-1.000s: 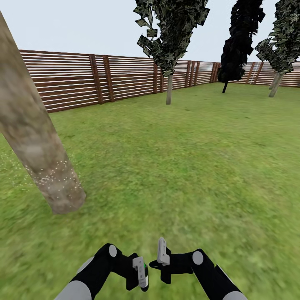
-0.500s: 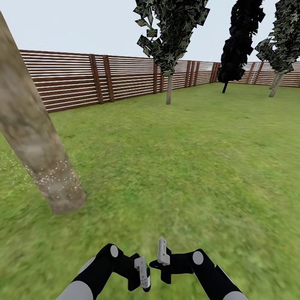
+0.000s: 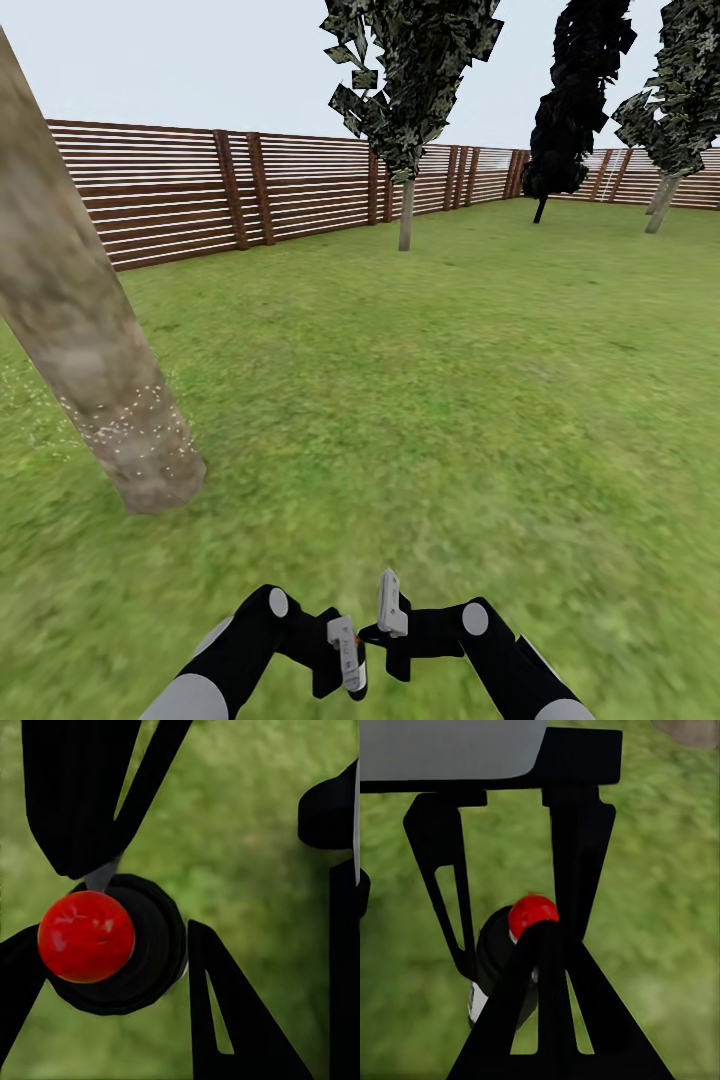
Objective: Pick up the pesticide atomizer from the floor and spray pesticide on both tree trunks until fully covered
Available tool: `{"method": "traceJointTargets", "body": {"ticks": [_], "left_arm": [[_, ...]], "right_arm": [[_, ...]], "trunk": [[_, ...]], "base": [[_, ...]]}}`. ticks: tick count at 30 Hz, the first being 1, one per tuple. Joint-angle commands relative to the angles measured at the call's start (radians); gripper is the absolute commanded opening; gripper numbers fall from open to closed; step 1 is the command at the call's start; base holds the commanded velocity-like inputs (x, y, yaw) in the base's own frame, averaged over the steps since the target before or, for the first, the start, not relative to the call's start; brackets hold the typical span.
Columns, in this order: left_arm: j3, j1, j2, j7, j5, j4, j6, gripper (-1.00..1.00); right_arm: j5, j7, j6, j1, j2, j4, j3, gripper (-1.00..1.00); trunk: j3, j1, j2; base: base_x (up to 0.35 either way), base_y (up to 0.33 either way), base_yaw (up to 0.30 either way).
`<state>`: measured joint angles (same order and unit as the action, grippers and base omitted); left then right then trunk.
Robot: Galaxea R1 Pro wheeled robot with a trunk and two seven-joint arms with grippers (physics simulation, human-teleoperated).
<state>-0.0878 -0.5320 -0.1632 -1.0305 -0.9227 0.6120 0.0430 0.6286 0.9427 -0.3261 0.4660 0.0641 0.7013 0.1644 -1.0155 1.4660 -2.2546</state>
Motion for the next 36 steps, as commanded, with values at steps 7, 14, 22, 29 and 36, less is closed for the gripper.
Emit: {"method": "traceJointTargets", "body": {"ticks": [7,14,22,29,36], "left_arm": [[0.000,0.000,-0.004,-0.003,-0.007,0.002,0.005,-1.00],[0.000,0.000,0.008,-0.002,-0.008,-0.001,0.004,-1.00],[0.003,0.001,0.140,0.000,-0.022,-0.004,-0.011,-1.00],[0.027,0.016,0.351,0.025,-0.008,-0.015,-0.005,-1.00],[0.563,0.071,0.281,0.953,0.421,-0.339,0.232,-1.00]], "right_arm": [[0.008,0.001,-0.005,0.000,0.000,0.001,-0.001,-1.00],[0.008,0.001,-0.005,0.000,-0.001,0.001,0.000,-1.00],[0.009,0.001,-0.004,0.000,-0.001,0.001,0.000,-1.00],[0.008,-0.001,-0.005,-0.001,-0.026,-0.023,-0.002,1.00],[-0.143,-0.901,-0.007,-0.003,-0.059,-0.512,-0.157,1.00]], "trunk": [[-0.001,0.000,0.000],[-0.001,0.000,0.000],[-0.001,0.000,0.000],[-0.001,0.000,0.000],[-0.001,0.000,0.000]], "base": [[0.000,0.000,0.000],[0.000,0.000,0.000],[0.000,0.000,0.000],[0.000,0.000,0.000],[0.000,0.000,0.000]]}}
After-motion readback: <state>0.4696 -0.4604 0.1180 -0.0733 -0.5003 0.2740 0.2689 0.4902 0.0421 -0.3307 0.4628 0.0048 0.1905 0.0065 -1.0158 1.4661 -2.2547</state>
